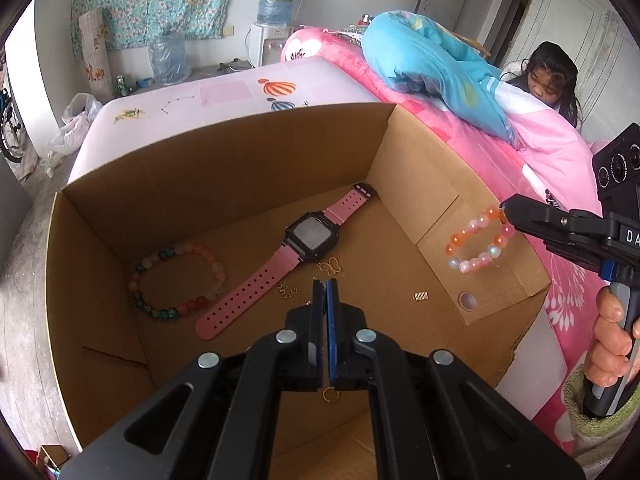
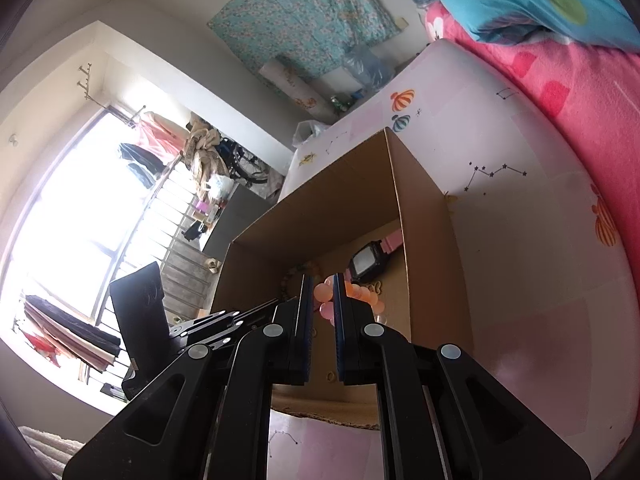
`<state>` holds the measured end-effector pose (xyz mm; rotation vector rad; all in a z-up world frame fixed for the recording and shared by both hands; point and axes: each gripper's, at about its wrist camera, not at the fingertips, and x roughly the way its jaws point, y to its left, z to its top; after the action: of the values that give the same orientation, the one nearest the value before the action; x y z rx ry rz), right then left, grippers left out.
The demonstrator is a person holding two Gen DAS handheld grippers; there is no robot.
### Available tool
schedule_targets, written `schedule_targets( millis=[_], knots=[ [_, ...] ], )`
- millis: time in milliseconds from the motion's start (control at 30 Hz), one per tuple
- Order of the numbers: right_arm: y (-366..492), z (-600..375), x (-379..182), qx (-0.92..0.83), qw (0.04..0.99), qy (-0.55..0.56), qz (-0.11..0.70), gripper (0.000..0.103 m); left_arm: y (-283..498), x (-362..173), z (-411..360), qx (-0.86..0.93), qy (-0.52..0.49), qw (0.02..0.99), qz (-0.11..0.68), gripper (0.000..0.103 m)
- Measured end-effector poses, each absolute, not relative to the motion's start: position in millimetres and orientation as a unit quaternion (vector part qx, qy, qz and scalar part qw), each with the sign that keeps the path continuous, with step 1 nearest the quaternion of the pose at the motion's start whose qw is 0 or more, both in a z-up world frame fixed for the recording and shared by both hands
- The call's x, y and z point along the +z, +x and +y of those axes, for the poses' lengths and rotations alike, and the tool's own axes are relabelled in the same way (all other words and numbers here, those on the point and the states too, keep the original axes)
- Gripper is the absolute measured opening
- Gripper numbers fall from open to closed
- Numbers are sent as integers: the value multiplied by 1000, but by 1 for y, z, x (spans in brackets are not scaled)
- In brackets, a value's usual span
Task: Organize jewelry
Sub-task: 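Carry the silver charm into the box and open the left tool while the right tool carries the bracelet, then lower the orange bead bracelet into the box and open the right tool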
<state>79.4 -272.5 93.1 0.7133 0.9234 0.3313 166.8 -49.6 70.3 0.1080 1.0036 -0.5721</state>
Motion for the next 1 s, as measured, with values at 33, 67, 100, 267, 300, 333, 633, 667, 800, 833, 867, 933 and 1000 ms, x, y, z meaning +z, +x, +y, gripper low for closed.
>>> schedule_targets(
  millis=[33,67,100,267,300,333,633,667,800,833,867,933,1000],
  knots=[
    [80,-272,92,157,820,336,436,8,167,68,-50,-267,55,836,477,1],
    [81,-272,92,158,819,336,437,8,168,66,-51,-265,57,834,481,1],
    [82,-271,91,160,819,336,438,8,168,64,-52,-265,58,831,486,1],
    [86,-270,90,165,818,330,441,8,169,53,-53,-259,63,818,509,2],
    [86,-270,90,165,818,330,442,8,170,52,-52,-258,57,815,515,6],
    [86,-270,90,165,817,329,443,8,172,50,-50,-254,52,814,520,14],
    [91,-261,92,152,821,310,455,9,162,68,-21,-243,-3,834,494,35],
    [94,-259,94,153,822,308,454,9,158,73,-18,-245,-6,840,484,36],
    [102,-245,106,165,831,275,455,8,138,97,-1,-242,-12,869,431,50],
    [104,-240,110,162,837,256,455,8,133,103,4,-239,-11,877,417,52],
    [105,-235,113,161,843,239,455,8,128,108,9,-236,-11,883,405,54],
    [108,-228,118,156,850,216,455,8,119,116,19,-228,-14,894,385,58],
    [108,-226,123,143,858,201,449,8,113,121,28,-219,-18,902,372,62]
  ],
)
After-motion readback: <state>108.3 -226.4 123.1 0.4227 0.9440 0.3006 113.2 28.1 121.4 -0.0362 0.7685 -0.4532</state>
